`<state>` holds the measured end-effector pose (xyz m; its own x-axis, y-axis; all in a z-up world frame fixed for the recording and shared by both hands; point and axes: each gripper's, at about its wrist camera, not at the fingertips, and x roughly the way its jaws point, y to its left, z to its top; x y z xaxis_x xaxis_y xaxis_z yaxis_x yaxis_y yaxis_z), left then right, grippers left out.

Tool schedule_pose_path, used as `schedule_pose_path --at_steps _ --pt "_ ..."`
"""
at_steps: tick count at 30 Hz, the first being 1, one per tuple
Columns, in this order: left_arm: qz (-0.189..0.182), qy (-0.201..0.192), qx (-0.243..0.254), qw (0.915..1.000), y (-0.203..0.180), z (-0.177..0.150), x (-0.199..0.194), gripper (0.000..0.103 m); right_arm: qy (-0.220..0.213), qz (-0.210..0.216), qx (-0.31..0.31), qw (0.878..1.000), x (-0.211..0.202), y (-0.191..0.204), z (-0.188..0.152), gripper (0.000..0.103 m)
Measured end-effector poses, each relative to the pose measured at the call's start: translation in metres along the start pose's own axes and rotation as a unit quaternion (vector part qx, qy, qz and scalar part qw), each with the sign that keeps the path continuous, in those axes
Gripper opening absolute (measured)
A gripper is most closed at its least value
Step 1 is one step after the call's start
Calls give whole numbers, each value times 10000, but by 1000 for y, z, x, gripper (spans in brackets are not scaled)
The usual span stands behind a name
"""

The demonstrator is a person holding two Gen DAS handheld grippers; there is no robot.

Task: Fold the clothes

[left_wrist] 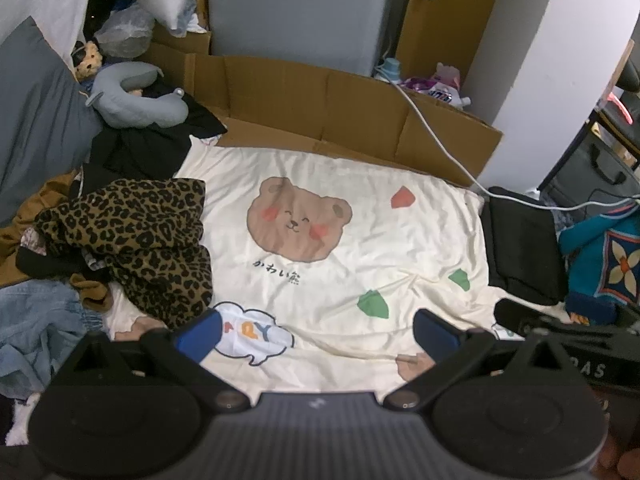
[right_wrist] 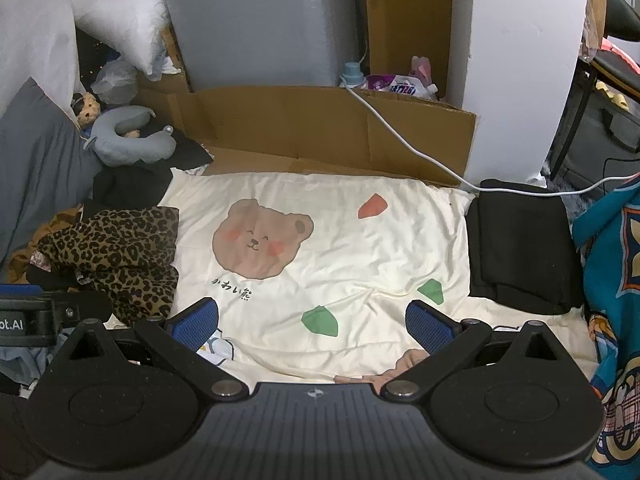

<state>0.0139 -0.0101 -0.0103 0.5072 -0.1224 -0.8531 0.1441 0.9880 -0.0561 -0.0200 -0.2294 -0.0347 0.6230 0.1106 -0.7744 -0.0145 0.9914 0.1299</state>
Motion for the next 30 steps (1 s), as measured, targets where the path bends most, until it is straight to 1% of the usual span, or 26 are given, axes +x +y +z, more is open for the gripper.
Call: schedule_pose_path --at_steps 7,13,18,30 --pt "67 -37 16 10000 2 1 -1 102 -208 -3 -15 9998 -9 -1 1 102" --pt "72 -56 27 10000 4 3 0 102 -254 6 38 9997 -11 -5 1 102" --pt "76 -38 13 10000 7 4 2 102 -199 136 123 9996 -8 -8 0 102" --pt "92 -37 28 9999 9 6 6 102 -249 378 277 9986 -7 -12 1 101"
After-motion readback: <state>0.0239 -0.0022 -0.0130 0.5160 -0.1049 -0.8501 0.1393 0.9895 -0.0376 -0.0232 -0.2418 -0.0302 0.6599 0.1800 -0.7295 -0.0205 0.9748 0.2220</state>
